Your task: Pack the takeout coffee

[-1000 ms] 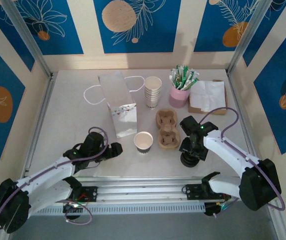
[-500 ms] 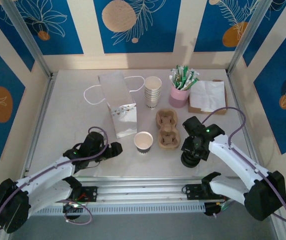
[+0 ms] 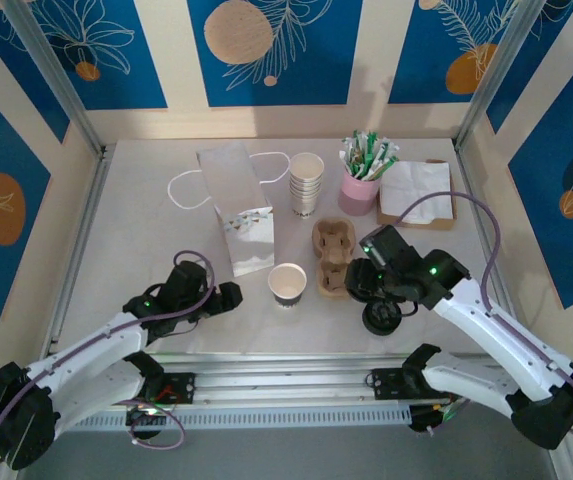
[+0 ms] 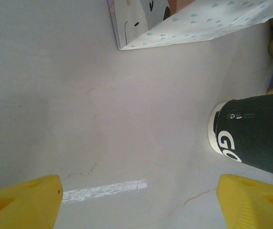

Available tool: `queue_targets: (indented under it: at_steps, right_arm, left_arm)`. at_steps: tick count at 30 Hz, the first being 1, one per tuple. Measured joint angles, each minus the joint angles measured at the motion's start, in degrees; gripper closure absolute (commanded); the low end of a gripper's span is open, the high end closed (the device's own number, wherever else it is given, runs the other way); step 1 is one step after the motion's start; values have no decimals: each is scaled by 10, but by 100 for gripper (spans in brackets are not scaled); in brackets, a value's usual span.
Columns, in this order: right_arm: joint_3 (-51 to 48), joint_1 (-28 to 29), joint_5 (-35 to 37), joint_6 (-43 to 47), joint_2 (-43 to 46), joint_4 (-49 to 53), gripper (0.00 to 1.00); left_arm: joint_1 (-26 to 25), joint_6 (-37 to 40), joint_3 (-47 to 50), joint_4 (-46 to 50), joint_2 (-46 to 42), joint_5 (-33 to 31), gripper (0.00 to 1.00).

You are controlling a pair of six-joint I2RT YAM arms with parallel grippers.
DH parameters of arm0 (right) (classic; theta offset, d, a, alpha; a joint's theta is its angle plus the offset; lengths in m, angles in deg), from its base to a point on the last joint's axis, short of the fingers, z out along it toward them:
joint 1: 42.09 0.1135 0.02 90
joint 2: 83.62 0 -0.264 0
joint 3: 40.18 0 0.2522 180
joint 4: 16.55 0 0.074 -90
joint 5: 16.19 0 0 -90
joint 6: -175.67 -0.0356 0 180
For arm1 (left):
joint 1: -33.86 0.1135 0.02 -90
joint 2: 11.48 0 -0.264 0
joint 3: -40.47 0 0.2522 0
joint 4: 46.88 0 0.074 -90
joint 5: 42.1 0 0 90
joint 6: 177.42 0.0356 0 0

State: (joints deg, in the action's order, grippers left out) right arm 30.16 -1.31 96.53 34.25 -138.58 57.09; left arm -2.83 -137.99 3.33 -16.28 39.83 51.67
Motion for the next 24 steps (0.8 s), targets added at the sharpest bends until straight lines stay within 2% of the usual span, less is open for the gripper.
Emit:
queue_targets:
  at_steps: [7,13,24]
  right_arm:
    - [26,88,9,0,-71,-69,30]
    - [42,133,16,0,-160,-111,30]
    - [105,147,19,6,-266,-141,29]
  left_arm:
    - [0,-14,0,-1,-2,9,16]
    - [0,-19,0,-10,-6,13,16]
    - [0,-31,2,-12,-7,13,16]
